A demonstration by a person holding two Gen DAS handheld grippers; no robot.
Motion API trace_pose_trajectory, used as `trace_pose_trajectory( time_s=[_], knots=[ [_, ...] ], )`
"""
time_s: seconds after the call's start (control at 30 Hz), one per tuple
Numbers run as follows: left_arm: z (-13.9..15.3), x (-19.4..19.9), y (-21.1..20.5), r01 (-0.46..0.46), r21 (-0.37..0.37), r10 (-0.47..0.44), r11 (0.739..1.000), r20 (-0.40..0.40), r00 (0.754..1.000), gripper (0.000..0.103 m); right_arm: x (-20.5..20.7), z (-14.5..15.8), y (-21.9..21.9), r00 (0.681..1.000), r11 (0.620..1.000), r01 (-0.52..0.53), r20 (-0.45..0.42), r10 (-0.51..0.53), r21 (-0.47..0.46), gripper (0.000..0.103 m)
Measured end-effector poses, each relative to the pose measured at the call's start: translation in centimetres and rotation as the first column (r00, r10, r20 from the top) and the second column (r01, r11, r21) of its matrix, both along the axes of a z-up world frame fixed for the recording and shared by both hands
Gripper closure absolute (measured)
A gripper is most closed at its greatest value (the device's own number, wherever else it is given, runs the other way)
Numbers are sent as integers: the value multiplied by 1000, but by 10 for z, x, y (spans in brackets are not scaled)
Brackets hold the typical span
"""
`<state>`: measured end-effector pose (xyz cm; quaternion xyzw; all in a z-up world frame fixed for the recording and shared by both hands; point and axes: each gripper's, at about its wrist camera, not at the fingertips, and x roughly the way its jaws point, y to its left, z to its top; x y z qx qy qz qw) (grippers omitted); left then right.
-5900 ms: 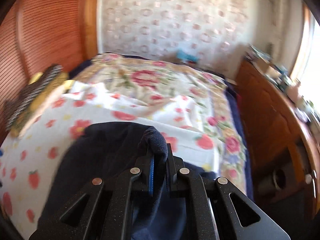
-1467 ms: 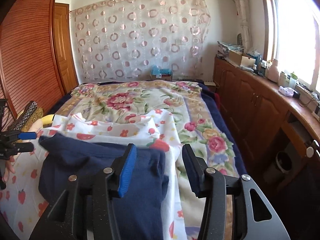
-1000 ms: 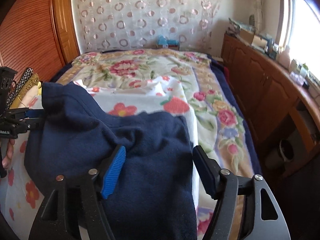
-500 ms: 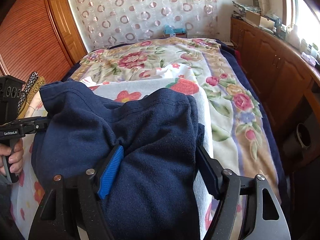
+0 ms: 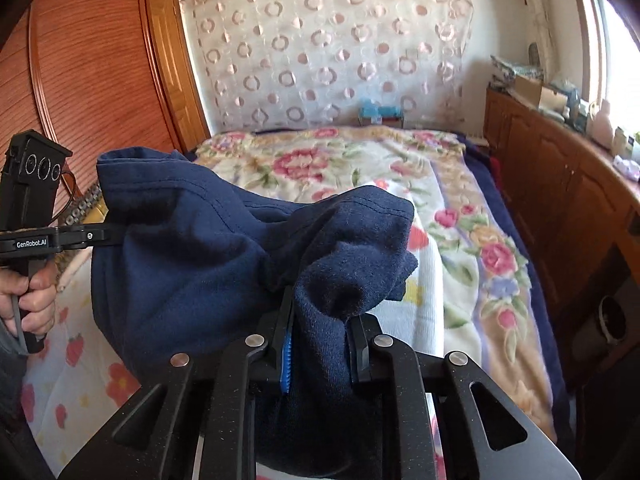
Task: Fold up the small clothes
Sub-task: 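Lift the folded shirt with both grippers and carry it toward the clothes stack, then lower the shirt onto the patterned clothes stack and open both grippers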
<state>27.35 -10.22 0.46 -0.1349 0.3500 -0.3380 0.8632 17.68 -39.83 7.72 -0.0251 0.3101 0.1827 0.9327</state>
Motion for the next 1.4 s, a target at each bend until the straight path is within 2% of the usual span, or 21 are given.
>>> trace_pose_trajectory(
  time_s=[0.13, 0.27, 0.33, 0.47, 0.57, 0.67, 0.77, 0.93, 1.0, 1.13, 1.23, 1.3, 1.33, 1.4],
  knots=[
    [31, -22, 35, -66, -15, 67, 998, 83, 994, 89, -11, 26, 21, 997, 999, -41, 72, 41, 2, 84],
    [51, -47, 87, -188, -1, 186, 982, 155, 970, 89, -7, 50, 64, 981, 989, -141, 132, 144, -33, 83],
    [58, -60, 115, -259, 8, 253, 966, 183, 950, 90, 0, 63, 99, 965, 977, -204, 154, 211, -59, 83],
    [62, -86, 174, -422, 20, 406, 907, 231, 884, 90, 17, 79, 171, 922, 936, -331, 172, 348, -120, 83],
    [54, -101, 208, -535, 25, 511, 844, 258, 820, 90, 34, 87, 235, 881, 895, -401, 185, 435, -193, 84],
    [36, -110, 237, -610, 4, 592, 792, 235, 771, 90, 50, 94, 296, 838, 849, -466, 183, 513, -249, 84],
    [9, -117, 259, -660, -5, 648, 751, 193, 737, 90, 75, 93, 348, 799, 801, -520, 164, 579, -295, 84],
    [-26, -121, 274, -707, 9, 701, 707, 124, 703, 90, 119, 74, 427, 735, 712, -596, 105, 670, -370, 84],
    [-37, -122, 283, -726, 2, 722, 688, 93, 685, 90, 138, 65, 445, 720, 695, -620, 89, 689, -363, 84],
    [-56, -119, 290, -747, 29, 745, 664, 45, 665, 90, 166, 52, 478, 712, 696, -637, 94, 696, -332, 84],
    [-59, -119, 291, -749, 49, 748, 661, 39, 662, 86, 180, 44, 471, 756, 735, -603, 72, 651, -309, 70],
    [-56, -123, 290, -762, 73, 759, 643, 67, 647, 82, 181, 40, 466, 795, 776, -545, 98, 599, -318, 66],
    [-53, -127, 290, -767, 74, 763, 637, 81, 641, 76, 180, 41, 461, 806, 793, -520, 124, 579, -319, 61],
    [-45, -133, 294, -771, 58, 763, 634, 116, 636, 65, 176, 44, 453, 814, 812, -498, 157, 559, -305, 60]
  ],
)
